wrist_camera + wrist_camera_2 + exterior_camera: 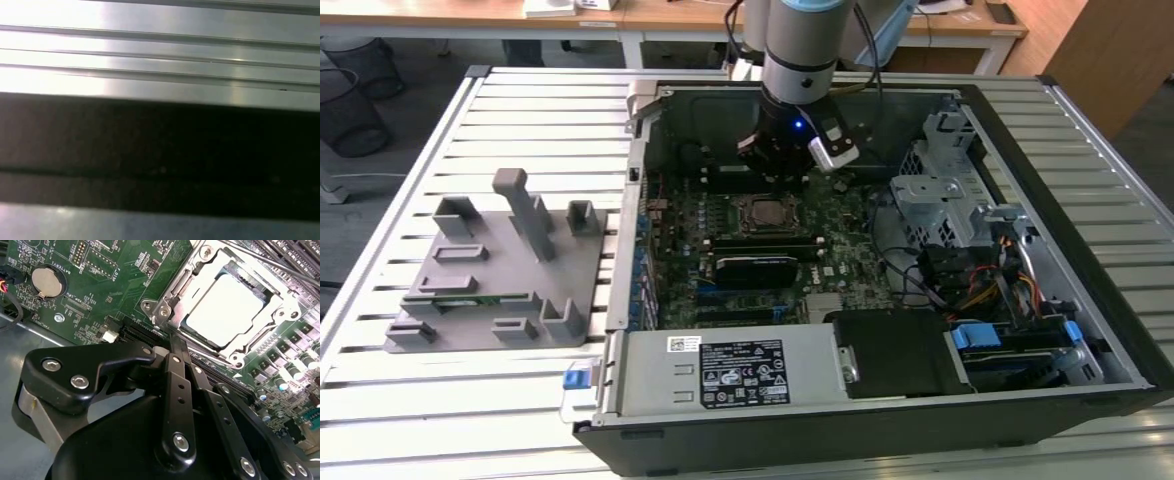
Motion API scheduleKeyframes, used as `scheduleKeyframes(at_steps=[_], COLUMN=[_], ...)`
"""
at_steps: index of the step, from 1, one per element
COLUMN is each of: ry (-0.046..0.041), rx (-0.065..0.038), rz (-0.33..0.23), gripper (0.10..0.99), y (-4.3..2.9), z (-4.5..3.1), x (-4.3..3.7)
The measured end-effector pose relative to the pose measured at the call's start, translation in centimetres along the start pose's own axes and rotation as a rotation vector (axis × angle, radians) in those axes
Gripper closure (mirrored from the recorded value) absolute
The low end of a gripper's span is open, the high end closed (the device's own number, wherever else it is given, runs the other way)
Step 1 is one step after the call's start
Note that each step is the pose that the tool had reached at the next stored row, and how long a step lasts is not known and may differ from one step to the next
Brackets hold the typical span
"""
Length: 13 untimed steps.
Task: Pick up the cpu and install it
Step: 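Install the first cpu locking lever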
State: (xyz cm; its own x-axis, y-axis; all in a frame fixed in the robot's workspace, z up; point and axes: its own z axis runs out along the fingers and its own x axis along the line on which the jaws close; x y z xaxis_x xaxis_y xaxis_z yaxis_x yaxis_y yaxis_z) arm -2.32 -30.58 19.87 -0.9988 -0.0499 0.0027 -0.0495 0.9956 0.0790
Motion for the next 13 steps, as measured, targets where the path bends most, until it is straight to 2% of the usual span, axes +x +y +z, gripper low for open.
scheduleKeyframes(at_steps=[5,10,11,13], ry=[0.0,-0.0002,-0.0002,0.0007], rx=[0.0,0.001,0.003,0.016], rz=[0.0,0.0,0.0,0.0], gripper=[0.98,0.98,0.98,0.98], y=[-0.01,0.02,0.02,0.01], z=[0.08,-0.15,-0.15,-0.15], x=[-0.04,-0.05,-0.05,-0.04])
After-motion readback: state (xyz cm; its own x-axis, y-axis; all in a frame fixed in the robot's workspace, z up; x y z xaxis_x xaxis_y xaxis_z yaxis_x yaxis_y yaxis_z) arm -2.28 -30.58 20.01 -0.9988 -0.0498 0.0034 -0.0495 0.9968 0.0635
